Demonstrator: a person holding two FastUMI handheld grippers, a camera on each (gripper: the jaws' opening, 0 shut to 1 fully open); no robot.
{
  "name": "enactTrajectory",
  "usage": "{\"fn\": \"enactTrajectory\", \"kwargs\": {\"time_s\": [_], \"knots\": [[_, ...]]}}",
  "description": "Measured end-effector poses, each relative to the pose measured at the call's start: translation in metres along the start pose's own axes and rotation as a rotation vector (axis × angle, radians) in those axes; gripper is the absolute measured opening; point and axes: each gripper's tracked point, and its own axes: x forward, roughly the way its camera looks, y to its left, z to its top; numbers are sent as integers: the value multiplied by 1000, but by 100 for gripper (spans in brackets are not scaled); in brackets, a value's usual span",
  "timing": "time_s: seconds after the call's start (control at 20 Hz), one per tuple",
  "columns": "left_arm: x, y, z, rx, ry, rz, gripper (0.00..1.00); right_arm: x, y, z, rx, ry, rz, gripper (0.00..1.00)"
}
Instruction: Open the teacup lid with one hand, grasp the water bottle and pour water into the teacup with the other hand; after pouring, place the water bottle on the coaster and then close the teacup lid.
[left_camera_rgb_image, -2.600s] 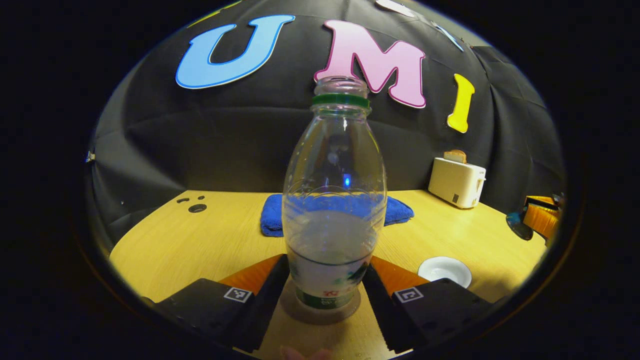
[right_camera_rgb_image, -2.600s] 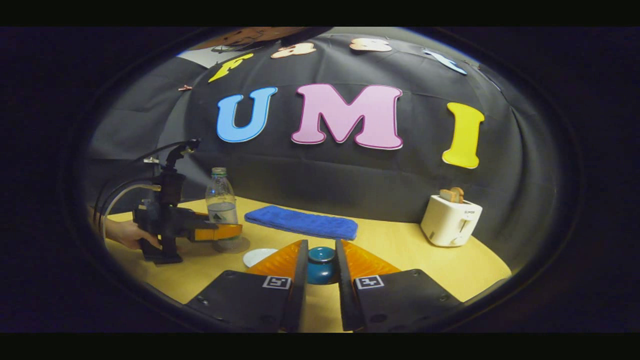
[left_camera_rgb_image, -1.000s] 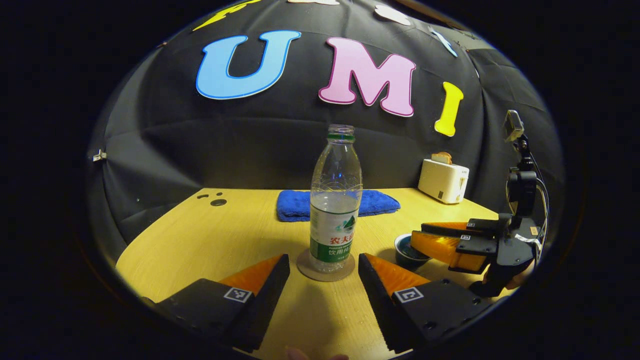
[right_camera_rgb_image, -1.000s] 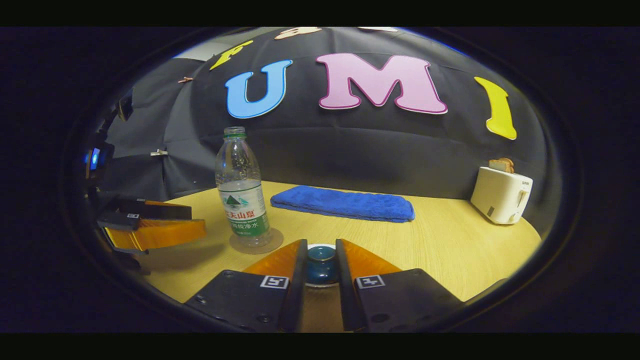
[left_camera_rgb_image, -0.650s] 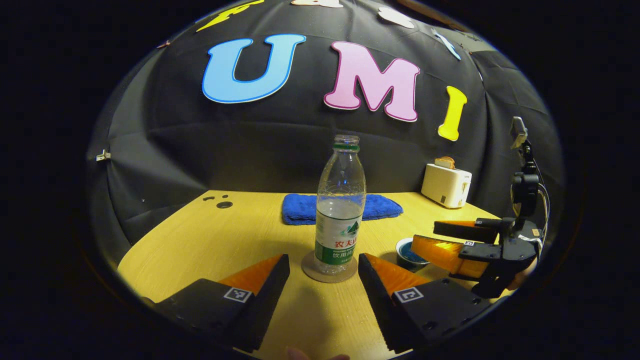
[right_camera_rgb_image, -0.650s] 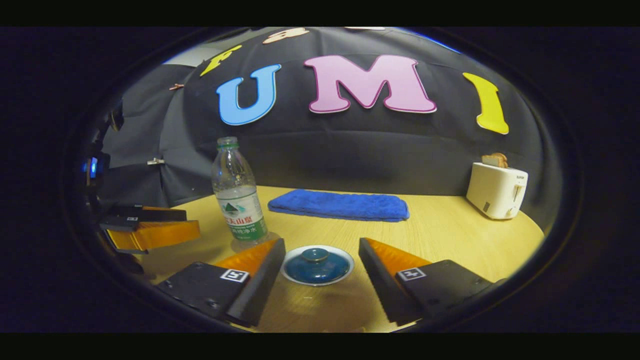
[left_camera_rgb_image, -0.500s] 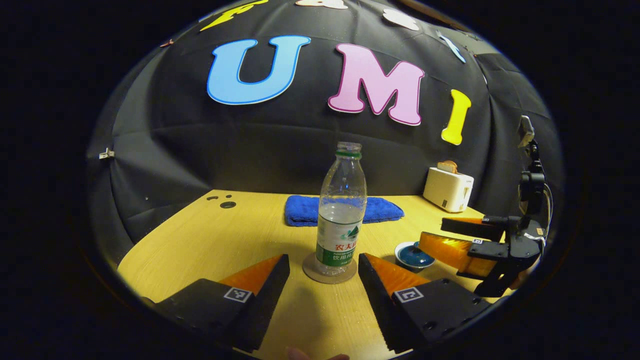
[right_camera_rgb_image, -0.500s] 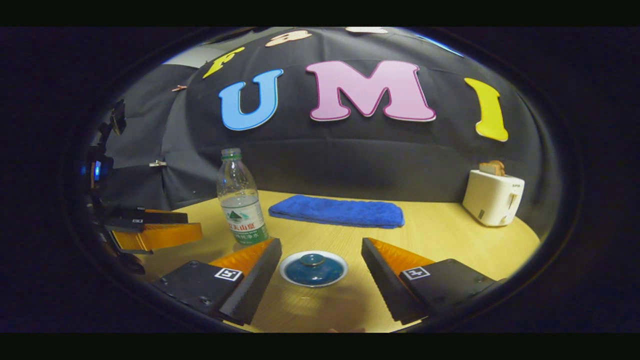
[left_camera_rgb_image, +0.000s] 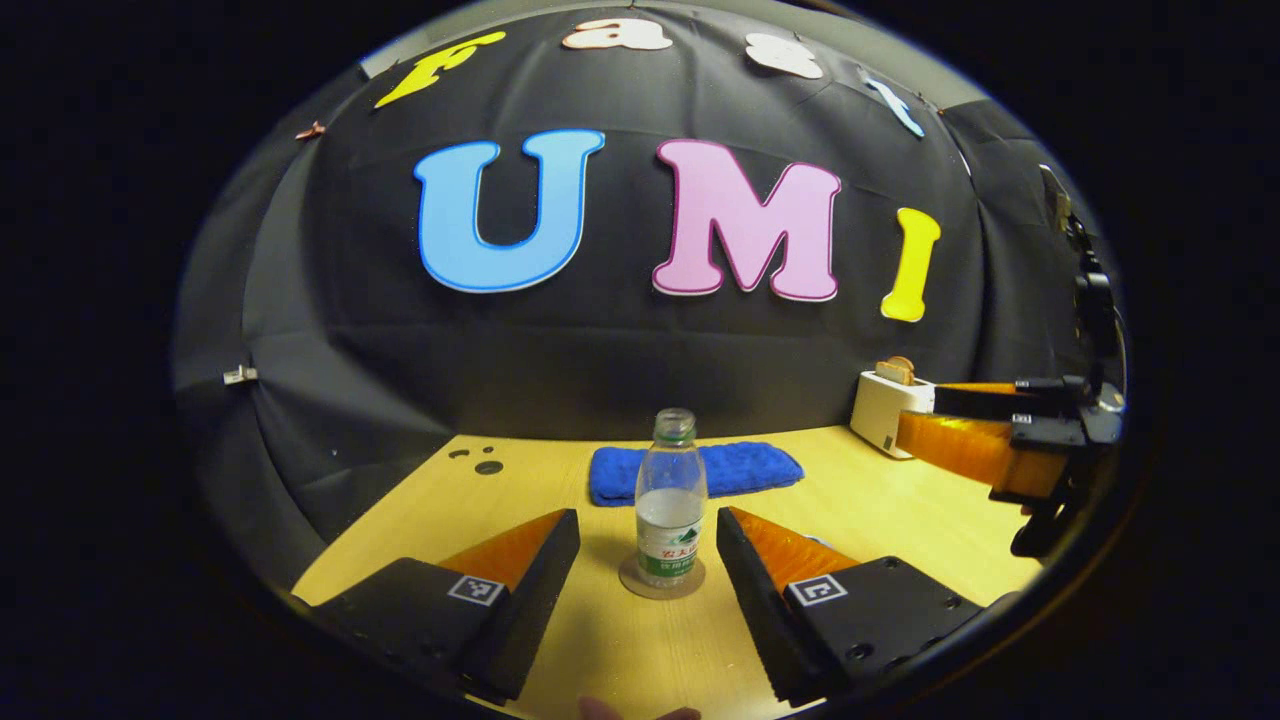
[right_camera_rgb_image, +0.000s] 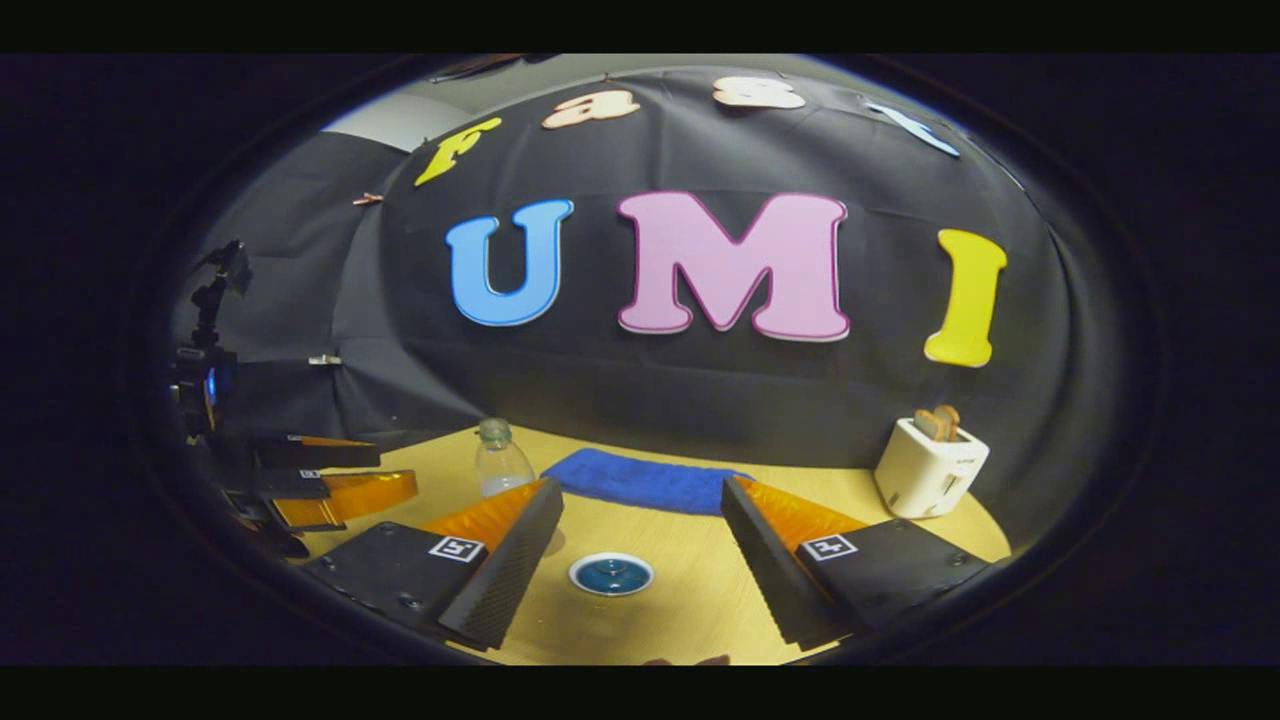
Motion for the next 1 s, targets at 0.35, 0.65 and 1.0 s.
{"fn": "enactTrajectory", "kwargs": {"time_s": [0.35, 0.65, 1.0], "knots": [[-45, -10, 80, -31, -27, 28, 88, -52, -2, 90, 4, -62, 10, 98], [-77, -13, 111, -90, -59, 77, 87, -81, -1, 116, 29, -72, 68, 98], [-97, -12, 112, -31, -93, 139, 88, -96, 4, 114, 11, -78, 123, 98]]}}
